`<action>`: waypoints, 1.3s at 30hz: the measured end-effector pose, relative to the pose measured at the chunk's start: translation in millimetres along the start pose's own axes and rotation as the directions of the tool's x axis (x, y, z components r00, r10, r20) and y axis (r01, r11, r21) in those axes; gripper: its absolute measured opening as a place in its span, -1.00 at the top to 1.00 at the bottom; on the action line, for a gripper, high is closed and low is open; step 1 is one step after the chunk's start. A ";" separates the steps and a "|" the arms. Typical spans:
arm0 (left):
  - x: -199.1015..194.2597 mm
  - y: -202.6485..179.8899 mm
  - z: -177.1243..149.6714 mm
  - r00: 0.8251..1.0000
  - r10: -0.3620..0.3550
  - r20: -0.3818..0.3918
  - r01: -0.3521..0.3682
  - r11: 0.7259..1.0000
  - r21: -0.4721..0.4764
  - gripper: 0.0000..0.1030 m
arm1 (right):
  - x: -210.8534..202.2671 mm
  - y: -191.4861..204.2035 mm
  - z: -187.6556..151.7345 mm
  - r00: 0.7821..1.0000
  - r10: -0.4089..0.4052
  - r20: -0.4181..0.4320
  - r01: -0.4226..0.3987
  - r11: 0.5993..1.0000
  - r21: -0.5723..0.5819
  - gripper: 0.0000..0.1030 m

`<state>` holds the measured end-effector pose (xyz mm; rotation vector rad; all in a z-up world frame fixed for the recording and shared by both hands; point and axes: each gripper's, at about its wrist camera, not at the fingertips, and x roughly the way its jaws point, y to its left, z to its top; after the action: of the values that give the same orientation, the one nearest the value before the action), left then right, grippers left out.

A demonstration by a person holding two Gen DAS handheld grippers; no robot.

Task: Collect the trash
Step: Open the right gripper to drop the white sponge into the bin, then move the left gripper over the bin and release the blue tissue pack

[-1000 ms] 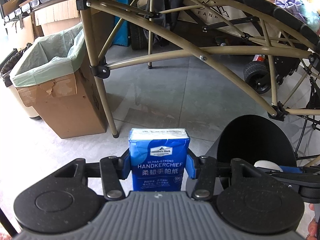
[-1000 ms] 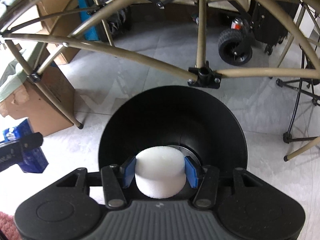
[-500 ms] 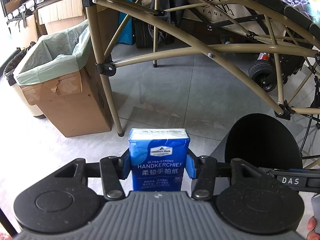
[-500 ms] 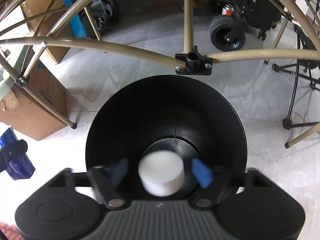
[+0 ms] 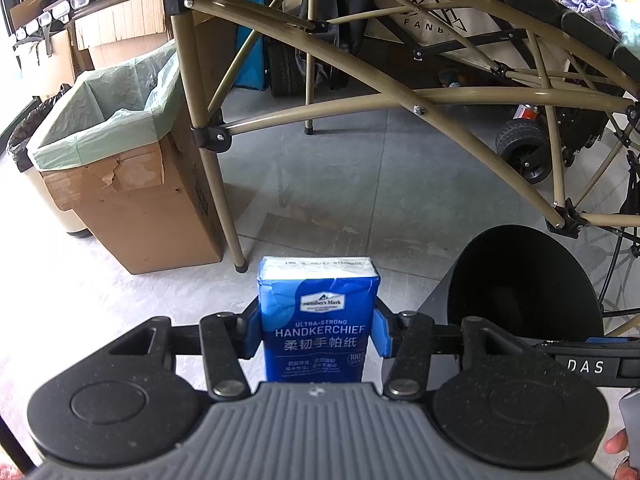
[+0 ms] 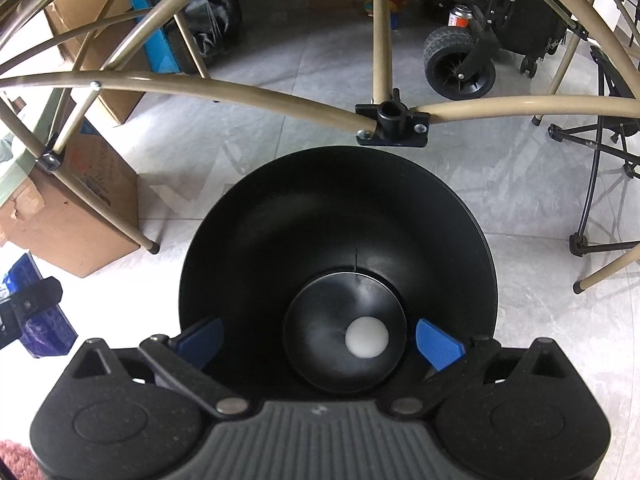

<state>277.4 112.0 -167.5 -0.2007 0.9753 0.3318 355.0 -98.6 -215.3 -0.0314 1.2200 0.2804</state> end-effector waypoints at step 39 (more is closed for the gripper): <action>-27.2 -104.3 -3.5 0.994 -0.108 0.026 0.103 0.982 0.160 -0.02 | -80.3 -97.5 -23.4 0.986 -0.024 0.166 -0.001 0.989 0.146 -1.00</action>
<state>298.5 8.7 -144.7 -0.1014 0.9484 0.1590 330.6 -212.5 -161.1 0.1098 1.0697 0.1795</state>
